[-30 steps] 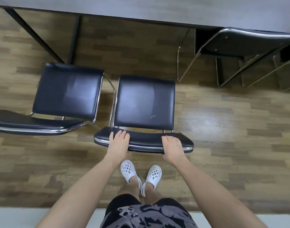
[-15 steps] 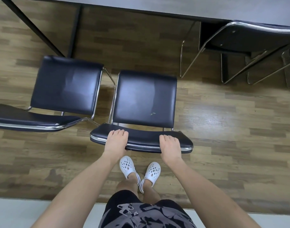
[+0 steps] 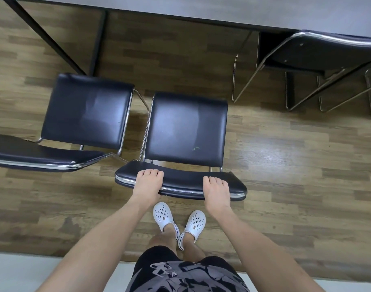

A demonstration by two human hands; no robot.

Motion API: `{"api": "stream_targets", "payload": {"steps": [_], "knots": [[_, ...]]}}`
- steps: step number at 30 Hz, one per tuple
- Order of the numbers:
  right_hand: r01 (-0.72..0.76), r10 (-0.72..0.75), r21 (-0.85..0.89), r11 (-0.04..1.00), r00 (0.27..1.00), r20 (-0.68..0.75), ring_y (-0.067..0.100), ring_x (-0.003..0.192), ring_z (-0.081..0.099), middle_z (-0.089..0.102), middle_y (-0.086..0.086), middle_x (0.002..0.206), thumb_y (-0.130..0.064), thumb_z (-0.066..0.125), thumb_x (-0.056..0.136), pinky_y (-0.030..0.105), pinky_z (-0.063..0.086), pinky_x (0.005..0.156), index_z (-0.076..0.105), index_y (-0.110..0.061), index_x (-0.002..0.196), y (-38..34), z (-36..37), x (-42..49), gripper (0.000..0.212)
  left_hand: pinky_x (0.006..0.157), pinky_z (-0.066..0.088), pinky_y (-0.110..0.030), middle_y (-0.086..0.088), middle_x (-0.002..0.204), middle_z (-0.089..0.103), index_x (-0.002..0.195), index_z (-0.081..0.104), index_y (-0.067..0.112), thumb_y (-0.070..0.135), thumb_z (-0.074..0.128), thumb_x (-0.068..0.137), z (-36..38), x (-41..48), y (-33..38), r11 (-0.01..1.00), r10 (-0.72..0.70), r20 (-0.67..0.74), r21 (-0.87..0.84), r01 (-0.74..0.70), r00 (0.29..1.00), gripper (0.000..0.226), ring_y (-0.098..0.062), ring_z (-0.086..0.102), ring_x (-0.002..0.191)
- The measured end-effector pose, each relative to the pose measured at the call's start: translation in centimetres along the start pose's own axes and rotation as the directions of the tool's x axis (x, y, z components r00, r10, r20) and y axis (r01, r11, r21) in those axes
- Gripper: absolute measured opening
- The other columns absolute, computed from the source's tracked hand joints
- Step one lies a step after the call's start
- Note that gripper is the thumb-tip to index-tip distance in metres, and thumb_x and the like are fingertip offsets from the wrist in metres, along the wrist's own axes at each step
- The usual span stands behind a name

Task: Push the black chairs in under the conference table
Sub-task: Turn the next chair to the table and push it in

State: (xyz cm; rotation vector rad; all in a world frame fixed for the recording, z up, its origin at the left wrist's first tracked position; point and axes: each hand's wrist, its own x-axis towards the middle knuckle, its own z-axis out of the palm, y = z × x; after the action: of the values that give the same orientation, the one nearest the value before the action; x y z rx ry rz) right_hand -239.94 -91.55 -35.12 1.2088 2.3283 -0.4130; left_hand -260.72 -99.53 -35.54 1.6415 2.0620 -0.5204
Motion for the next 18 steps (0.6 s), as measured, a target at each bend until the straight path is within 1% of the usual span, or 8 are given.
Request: {"api": "stream_targets", "payload": {"steps": [7, 11, 18], "knots": [[-0.013, 0.013, 0.003, 1.0, 1.0, -0.001, 0.023, 0.112, 0.052, 0.057, 0.003, 0.117, -0.007, 0.072, 0.072, 0.032, 0.036, 0.098, 0.044, -0.016, 0.118, -0.04, -0.3, 0.07, 0.055, 0.109, 0.03, -0.036, -0.001, 0.136, 0.052, 0.13, 0.044, 0.019, 0.032, 0.072, 0.082, -0.12, 0.15, 0.05, 1.0, -0.014, 0.012, 0.0, 0.014, 1.0, 0.057, -0.024, 0.045, 0.129], [-0.015, 0.015, 0.023, 1.0, 1.0, -0.002, 0.023, 0.109, 0.053, 0.058, 0.003, 0.113, -0.005, 0.069, 0.071, 0.031, 0.037, 0.095, 0.044, -0.016, 0.113, -0.03, -0.58, 0.12, 0.05, 0.108, 0.03, -0.036, -0.001, 0.136, 0.052, 0.129, 0.044, 0.019, 0.031, 0.071, 0.083, -0.24, 0.19, -0.02, 1.0, -0.003, 0.011, 0.005, 0.003, 1.0, 0.055, -0.024, 0.045, 0.128], [-0.028, 0.028, 0.017, 0.999, 1.0, 0.002, 0.022, 0.11, 0.052, 0.057, 0.001, 0.113, -0.005, 0.07, 0.071, 0.031, 0.035, 0.095, 0.044, -0.017, 0.112, -0.07, -0.75, 0.2, 0.05, 0.107, 0.031, -0.036, -0.002, 0.135, 0.052, 0.128, 0.044, 0.018, 0.031, 0.071, 0.083, -0.5, 0.27, -0.09, 1.0, 0.015, 0.021, 0.005, -0.015, 1.0, 0.054, -0.024, 0.045, 0.127]]}}
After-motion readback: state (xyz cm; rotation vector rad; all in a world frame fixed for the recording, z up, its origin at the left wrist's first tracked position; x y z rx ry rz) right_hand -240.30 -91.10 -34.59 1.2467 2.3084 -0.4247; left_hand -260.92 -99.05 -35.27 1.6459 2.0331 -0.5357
